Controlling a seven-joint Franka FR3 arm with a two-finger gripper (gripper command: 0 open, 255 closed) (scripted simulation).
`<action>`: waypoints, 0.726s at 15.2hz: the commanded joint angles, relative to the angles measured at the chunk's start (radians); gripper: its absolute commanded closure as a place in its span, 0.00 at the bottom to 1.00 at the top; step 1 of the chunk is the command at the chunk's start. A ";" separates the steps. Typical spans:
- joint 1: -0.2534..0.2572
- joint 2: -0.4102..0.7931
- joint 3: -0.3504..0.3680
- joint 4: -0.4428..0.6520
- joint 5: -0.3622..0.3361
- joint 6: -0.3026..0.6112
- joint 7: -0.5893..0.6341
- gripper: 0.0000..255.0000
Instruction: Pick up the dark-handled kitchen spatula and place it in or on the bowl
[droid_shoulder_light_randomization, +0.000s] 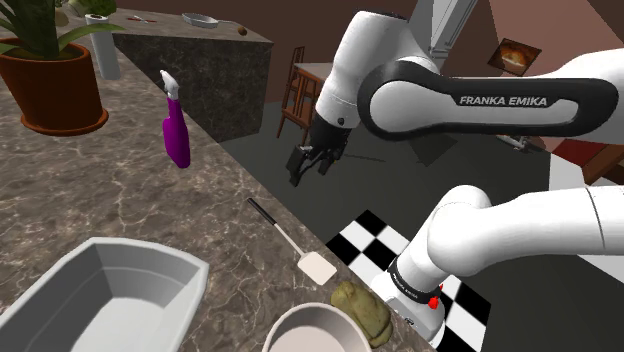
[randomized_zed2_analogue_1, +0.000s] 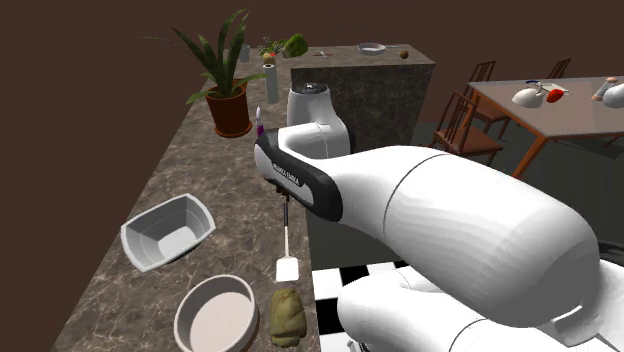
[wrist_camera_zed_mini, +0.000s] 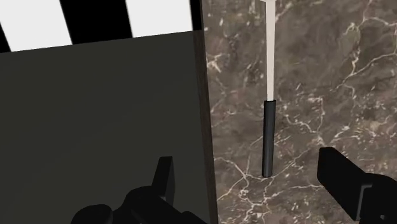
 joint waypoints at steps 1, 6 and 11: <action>0.022 0.019 0.050 -0.037 0.024 0.052 0.035 0.00; 0.058 0.125 0.173 -0.082 0.068 0.187 0.118 0.00; 0.058 0.187 0.217 -0.108 0.081 0.272 0.138 0.00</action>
